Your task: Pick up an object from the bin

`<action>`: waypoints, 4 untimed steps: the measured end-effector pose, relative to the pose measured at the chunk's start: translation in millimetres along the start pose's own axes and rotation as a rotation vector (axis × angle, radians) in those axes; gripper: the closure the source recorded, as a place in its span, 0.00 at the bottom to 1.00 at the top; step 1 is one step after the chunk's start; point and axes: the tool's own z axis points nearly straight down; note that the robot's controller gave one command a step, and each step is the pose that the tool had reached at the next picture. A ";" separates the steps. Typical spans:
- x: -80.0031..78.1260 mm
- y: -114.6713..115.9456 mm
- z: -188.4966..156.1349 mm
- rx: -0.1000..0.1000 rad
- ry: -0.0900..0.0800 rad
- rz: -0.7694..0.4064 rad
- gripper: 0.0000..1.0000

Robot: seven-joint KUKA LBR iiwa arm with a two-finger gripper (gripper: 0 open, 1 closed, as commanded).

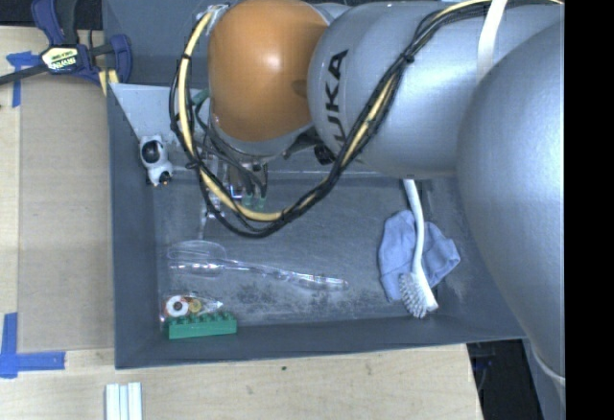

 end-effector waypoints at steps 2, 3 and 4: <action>36.0 -24.1 128.7 0.000 -0.002 0.150 0.00; 39.9 -11.6 59.1 -0.009 -0.021 0.165 0.00; 48.4 -18.8 96.5 0.001 -0.001 0.309 0.00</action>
Offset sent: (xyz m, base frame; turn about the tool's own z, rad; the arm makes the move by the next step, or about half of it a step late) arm -0.0354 -0.0226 -0.1252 0.1487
